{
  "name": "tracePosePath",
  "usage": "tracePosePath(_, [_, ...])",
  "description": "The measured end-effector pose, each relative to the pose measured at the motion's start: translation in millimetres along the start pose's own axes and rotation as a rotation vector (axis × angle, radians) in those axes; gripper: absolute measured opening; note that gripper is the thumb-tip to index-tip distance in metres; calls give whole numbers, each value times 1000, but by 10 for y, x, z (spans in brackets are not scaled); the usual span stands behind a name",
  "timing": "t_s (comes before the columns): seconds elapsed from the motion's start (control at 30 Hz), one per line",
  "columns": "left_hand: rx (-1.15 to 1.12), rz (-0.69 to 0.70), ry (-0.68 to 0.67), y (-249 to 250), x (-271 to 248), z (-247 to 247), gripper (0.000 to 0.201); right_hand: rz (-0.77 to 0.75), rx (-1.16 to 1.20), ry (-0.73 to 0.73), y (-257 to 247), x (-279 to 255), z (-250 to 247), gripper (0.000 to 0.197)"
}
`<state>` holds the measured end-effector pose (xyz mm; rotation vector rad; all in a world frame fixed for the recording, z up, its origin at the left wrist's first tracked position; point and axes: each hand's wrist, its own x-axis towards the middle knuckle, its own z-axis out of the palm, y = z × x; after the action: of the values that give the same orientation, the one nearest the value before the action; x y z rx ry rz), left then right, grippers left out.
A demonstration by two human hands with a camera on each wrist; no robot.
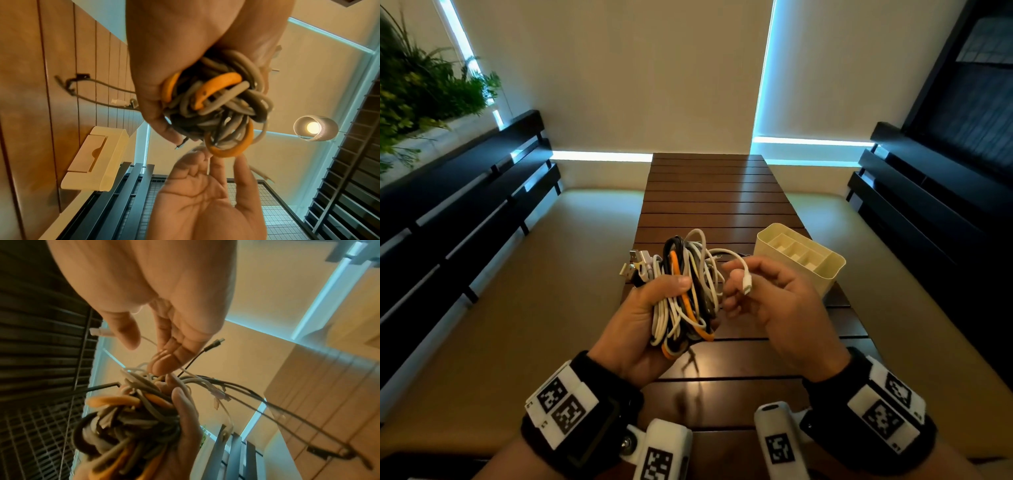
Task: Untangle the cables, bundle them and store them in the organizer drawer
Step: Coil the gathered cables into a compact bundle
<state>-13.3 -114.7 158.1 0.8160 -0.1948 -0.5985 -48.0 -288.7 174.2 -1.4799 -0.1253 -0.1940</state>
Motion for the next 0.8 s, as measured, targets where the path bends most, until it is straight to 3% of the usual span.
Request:
tracePosePath(0.1, [21,35,-9,12,10,0,61,75,156,12,0,39,-11,24])
tracePosePath(0.23, [9,64,-7,6,27,20,53,6,-62,40,-30,30,46,39])
tracePosePath(0.47, [50,56,52,-4,44,40,51,-64,-169,-2,-74,35,79,18])
tracePosePath(0.67, [79,48,82,52,76,104,44,-85,-178,-27,-79,74,72,26])
tracePosePath(0.8, [115,33,81,80,94,145,59,-82,-191,-34,-63,107,68,23])
